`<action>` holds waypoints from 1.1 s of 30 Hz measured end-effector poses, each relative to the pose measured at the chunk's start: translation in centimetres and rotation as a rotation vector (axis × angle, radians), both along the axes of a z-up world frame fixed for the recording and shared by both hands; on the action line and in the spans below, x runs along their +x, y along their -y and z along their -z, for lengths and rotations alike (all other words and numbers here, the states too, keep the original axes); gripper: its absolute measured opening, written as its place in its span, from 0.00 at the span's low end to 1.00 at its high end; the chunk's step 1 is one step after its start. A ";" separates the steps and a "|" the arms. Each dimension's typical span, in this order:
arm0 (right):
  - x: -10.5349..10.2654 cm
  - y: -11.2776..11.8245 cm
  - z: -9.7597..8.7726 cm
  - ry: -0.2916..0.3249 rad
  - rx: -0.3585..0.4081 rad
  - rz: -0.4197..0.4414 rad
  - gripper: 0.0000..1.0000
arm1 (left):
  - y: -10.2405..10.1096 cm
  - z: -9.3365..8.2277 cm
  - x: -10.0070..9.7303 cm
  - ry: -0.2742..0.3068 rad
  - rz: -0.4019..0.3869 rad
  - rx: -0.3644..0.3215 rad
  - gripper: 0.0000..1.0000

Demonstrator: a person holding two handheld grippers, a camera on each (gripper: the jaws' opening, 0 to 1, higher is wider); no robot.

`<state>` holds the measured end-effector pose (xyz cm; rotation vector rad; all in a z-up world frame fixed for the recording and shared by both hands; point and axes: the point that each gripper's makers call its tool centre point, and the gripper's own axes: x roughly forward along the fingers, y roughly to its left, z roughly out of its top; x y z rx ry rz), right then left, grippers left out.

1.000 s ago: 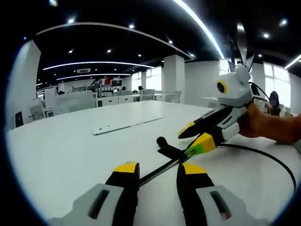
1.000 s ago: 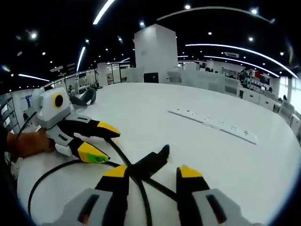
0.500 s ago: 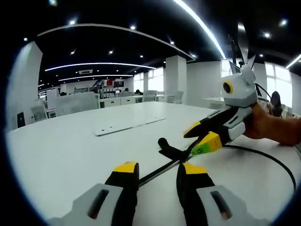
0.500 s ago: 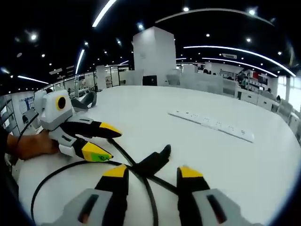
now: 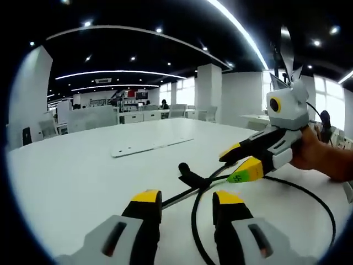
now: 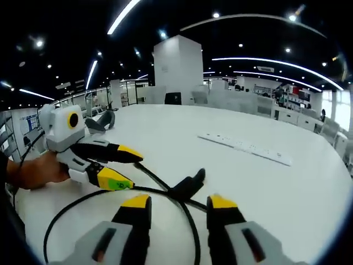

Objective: Find the charging cable on the desk, coil it up and secure with Velcro.

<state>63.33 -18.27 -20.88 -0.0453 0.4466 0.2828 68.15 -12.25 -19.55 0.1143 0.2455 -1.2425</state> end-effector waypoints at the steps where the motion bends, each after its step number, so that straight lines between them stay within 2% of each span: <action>1: -0.1 0.0 0.0 -0.001 -0.001 0.002 0.41 | 0.0 0.0 -0.1 -0.016 -0.010 -0.004 0.37; 5: -1.3 -0.5 -0.4 0.010 0.000 0.013 0.41 | -0.5 -0.1 -0.3 -0.020 -0.043 0.006 0.37; 9: -2.4 -1.1 -0.8 0.027 0.000 0.025 0.40 | -1.3 -0.8 -0.4 0.012 -0.077 0.005 0.37; 15: -3.3 -0.1 -1.2 0.056 0.003 0.101 0.39 | -2.8 -1.4 -0.5 0.039 -0.152 0.000 0.37; 19: -4.3 0.1 -1.8 0.081 0.015 0.135 0.39 | -3.8 -2.1 -1.0 0.049 -0.186 -0.019 0.41; 27: -7.9 -1.1 -3.2 0.155 0.042 0.165 0.35 | -6.4 -4.0 -3.8 0.074 -0.206 -0.055 0.43; 30: -8.8 -1.1 -3.3 0.187 0.026 0.214 0.35 | -6.9 -4.2 -4.8 0.083 -0.213 -0.051 0.43; 32: -9.4 -1.2 -3.3 0.196 -0.004 0.246 0.35 | -7.6 -4.5 -7.0 0.098 -0.246 -0.075 0.42; 33: -9.7 -1.2 -3.3 0.196 -0.021 0.255 0.36 | -7.9 -4.6 -7.3 0.105 -0.261 -0.078 0.42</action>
